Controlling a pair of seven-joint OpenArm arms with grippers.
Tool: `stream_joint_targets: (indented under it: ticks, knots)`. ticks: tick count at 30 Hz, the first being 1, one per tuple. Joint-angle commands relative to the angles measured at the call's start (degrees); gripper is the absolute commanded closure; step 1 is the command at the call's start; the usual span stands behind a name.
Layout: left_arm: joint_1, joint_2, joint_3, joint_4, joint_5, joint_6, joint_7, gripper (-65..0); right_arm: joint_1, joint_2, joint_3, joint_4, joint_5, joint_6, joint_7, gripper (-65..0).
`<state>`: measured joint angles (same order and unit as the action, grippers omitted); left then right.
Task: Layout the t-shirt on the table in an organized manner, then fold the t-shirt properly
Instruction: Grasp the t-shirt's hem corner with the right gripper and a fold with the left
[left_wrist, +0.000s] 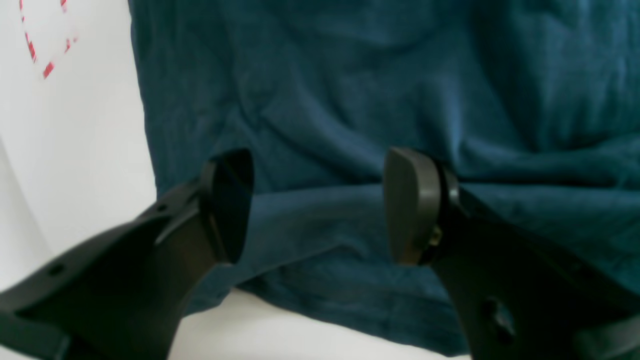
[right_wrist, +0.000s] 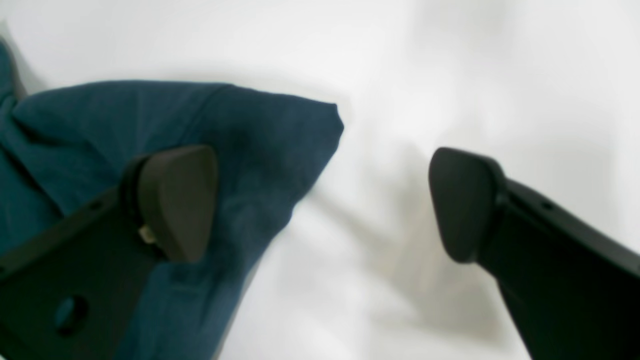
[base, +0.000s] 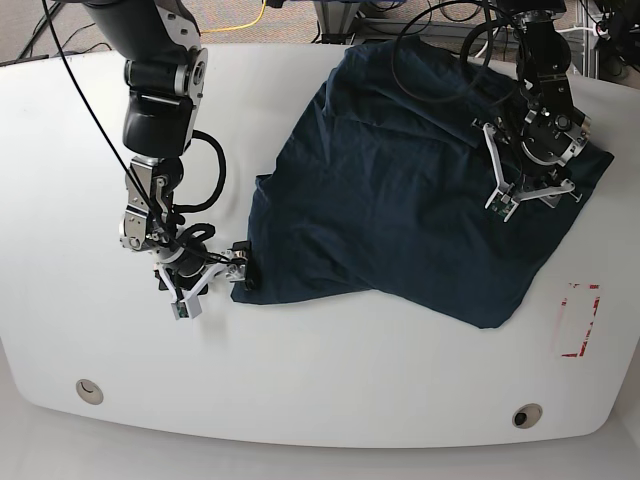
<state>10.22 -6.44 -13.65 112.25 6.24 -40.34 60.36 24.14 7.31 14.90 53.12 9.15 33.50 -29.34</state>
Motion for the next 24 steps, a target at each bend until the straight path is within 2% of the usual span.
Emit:
stream_joint_targets:
  ticks: [1, 7, 15, 18, 24]
  knots:
    - [-0.5, -0.5, -0.2, 1.1, 0.0, 0.3, -0.6, -38.5, 2.8, 0.9, 0.0, -1.1, 1.0, 0.4, 3.2, -65.0]
    - [-0.5, -0.5, -0.2, 1.1, 0.0, 0.3, -0.6, -38.5, 2.9, 0.6, -0.1, -3.6, 1.0, 0.4, 3.9, -65.0]
    - [-0.5, -0.5, -0.2, 1.1, 0.0, 0.3, -0.6, -38.5, 2.5, -2.6, -0.2, -3.6, 0.7, 0.5, 3.9, -64.2]
    - [-0.5, -0.5, -0.2, 1.1, 0.0, 0.3, -0.6, -38.5, 2.5, -3.5, -0.2, -3.6, 0.7, 0.6, 3.9, -58.5]
    - [-0.5, -0.5, -0.2, 1.1, 0.0, 0.3, -0.6, -38.5, 2.4, -4.4, -0.2, -3.6, 0.6, 2.5, 3.9, -39.3]
